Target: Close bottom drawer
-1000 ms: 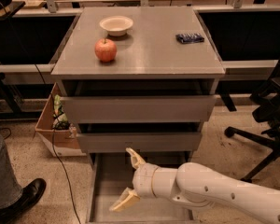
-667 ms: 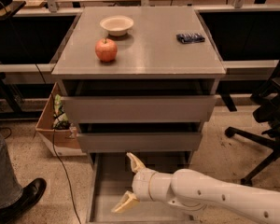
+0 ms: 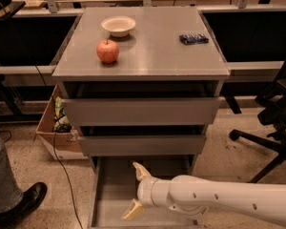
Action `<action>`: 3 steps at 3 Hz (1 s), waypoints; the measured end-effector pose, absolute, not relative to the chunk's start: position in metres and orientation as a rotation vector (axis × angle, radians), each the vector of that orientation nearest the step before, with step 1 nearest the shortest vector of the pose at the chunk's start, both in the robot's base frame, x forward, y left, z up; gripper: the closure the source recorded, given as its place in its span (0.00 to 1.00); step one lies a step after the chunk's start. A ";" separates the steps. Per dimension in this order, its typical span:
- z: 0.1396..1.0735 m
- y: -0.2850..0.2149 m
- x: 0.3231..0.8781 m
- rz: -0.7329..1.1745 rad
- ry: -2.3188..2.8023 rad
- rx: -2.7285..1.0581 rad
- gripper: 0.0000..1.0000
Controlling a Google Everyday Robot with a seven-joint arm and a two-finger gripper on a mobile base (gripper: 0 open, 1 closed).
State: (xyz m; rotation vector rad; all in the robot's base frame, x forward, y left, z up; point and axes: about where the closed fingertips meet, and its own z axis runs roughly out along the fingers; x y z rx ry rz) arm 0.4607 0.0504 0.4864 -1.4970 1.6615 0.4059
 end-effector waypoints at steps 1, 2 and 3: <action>0.486 0.051 0.461 0.404 1.659 -1.501 0.00; 0.470 0.038 0.466 0.338 1.688 -1.559 0.00; 0.439 0.007 0.476 0.206 1.754 -1.681 0.00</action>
Offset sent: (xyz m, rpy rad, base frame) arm 0.0289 -0.0731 -0.0732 -0.4016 -0.0278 0.0037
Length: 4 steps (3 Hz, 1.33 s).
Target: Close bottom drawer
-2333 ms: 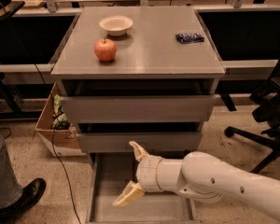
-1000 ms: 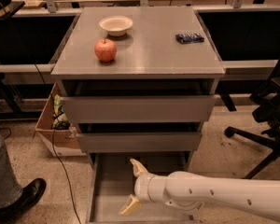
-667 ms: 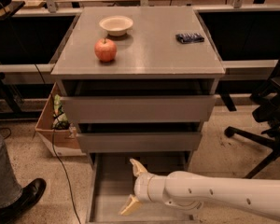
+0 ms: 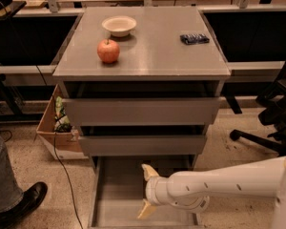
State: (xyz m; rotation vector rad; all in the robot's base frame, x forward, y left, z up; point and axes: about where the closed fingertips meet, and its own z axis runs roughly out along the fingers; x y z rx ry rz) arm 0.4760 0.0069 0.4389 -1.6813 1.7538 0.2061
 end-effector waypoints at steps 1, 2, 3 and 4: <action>0.392 -0.051 0.476 0.109 1.869 -1.747 0.00; 0.345 -0.103 0.466 0.077 1.967 -1.768 0.00; 0.305 -0.145 0.450 0.085 2.032 -1.751 0.00; 0.258 -0.183 0.425 0.120 2.104 -1.711 0.00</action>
Offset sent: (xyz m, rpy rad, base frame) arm -0.0264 -0.1841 -0.1529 -0.2877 0.1715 -0.1434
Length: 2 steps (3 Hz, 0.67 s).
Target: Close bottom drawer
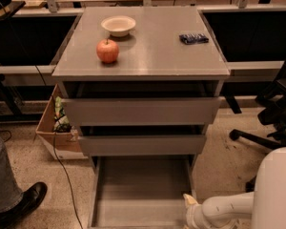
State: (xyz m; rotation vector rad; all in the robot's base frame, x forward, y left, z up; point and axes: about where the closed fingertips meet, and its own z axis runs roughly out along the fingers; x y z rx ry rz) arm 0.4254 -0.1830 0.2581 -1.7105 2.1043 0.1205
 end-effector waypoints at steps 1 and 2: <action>0.258 -0.183 0.425 0.121 2.104 -1.711 0.00; 0.250 -0.174 0.437 0.135 2.086 -1.684 0.00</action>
Offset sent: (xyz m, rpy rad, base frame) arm 0.0368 0.0258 -0.0253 0.0901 -0.0508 -0.0210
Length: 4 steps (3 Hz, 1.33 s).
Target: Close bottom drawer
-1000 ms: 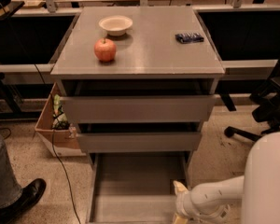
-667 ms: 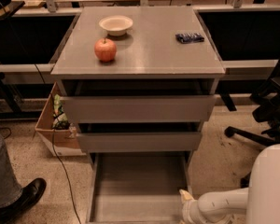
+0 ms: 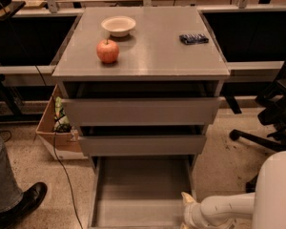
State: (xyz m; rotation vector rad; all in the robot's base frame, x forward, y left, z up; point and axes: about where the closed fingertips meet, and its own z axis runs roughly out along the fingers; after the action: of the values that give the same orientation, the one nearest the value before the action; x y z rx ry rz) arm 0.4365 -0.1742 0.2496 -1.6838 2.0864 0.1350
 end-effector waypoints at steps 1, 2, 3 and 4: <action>0.235 -0.161 0.455 0.147 2.053 -1.647 0.00; 0.211 -0.150 0.470 0.161 2.038 -1.626 0.00; 0.197 -0.144 0.474 0.169 2.037 -1.629 0.00; 0.181 -0.140 0.474 0.180 2.047 -1.638 0.16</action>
Offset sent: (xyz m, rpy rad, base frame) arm 0.0495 0.0292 -0.0520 0.0883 -0.0606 -0.0219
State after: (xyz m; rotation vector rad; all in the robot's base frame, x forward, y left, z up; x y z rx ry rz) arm 0.4743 -0.1404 0.1813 -1.6380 2.0466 0.1803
